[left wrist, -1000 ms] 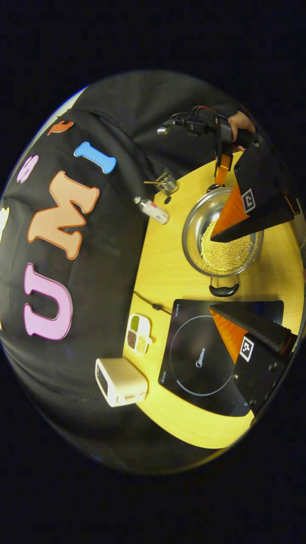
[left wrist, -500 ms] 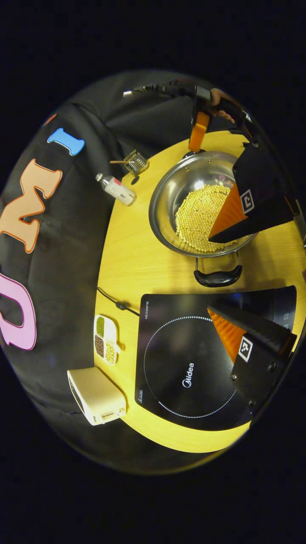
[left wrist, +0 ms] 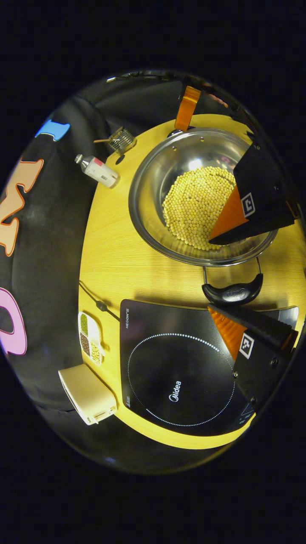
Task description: First push the handle of the pot to place it horizontally, then grasp the pot with both hands and set it on the induction cooktop.
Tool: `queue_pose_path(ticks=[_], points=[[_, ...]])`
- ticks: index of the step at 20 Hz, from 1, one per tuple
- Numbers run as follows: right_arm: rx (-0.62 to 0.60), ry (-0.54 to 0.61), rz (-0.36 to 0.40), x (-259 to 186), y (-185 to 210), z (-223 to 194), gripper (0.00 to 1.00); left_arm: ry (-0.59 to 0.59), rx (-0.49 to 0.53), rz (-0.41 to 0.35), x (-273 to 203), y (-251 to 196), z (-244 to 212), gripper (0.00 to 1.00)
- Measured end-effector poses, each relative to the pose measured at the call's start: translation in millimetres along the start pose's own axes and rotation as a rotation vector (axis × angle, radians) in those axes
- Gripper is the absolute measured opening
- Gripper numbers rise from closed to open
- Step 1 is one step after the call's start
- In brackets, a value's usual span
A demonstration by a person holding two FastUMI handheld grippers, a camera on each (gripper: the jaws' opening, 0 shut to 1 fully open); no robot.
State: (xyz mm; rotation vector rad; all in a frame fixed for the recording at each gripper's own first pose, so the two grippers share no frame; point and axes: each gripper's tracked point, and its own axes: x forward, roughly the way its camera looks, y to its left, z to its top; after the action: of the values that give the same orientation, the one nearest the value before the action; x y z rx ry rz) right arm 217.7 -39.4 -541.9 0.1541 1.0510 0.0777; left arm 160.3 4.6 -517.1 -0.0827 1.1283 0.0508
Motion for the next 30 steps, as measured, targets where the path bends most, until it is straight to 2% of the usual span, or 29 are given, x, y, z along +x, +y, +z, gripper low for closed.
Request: queue_pose_path(ticks=[2,3,4,6,8,10,11,12,15,16,17,18,22,23,30], points=[[0.01,0.003,0.057,0.2,14.7,0.7,0.75,0.01,0.025,0.016,4.2,-0.3,-0.6,0.83],[0.023,-0.013,0.066,2.4,18.8,6.3,0.87,0.01,0.038,0.022,5.6,-0.4,0.3,0.83],[0.01,-0.012,0.043,10.0,15.0,5.3,0.79,0.011,0.045,0.027,7.2,-0.7,1.2,0.83],[-0.039,0.076,0.017,26.2,7.8,-16.0,0.77,0.013,0.048,0.025,14.2,-2.8,2.3,0.83],[-0.04,0.106,0.012,30.6,5.3,-26.2,0.79,0.046,0.042,0.016,21.8,-7.0,-2.4,0.82],[-0.015,0.109,0.008,33.9,1.8,-25.4,0.65,0.081,0.03,0.025,27.7,-7.1,-10.2,0.8],[-0.009,0.114,0.011,25.4,1.7,-28.7,0.66,0.086,0.029,0.035,31.2,-4.9,-10.6,0.79],[-0.01,0.115,0.015,29.3,1.7,-26.2,0.63,0.072,0.021,0.033,32.3,-5.8,-7.4,0.77],[0.002,0.107,0.016,34.0,0.1,-24.9,0.46,0.085,0.019,0.008,32.5,-5.9,-4.8,0.75],[0.02,0.115,0.013,34.1,-0.8,-29.6,0.41,0.091,0.004,-0.008,32.2,-7.4,-5.1,0.71],[0.039,0.125,0.014,32.4,-1.8,-32.1,0.47,0.088,-0.006,-0.02,28.1,-9.4,-3.6,0.67],[0.061,0.134,0.016,28.1,-1.7,-35.2,0.41,0.084,-0.001,-0.028,24.2,-10.2,-1.5,0.66],[0.102,0.127,0.022,9.0,6.6,-36.0,0.41,0.059,0.029,-0.043,3.7,-6.3,9.0,0.65],[0.107,0.122,0.024,5.0,11.5,-35.2,0.41,0.064,0.018,-0.052,-2.1,-4.1,10.4,0.61],[0.143,0.101,0.049,-19.3,54.3,-29.2,0.4,0.028,0.044,-0.069,-39.9,27.8,32.7,0.58]])
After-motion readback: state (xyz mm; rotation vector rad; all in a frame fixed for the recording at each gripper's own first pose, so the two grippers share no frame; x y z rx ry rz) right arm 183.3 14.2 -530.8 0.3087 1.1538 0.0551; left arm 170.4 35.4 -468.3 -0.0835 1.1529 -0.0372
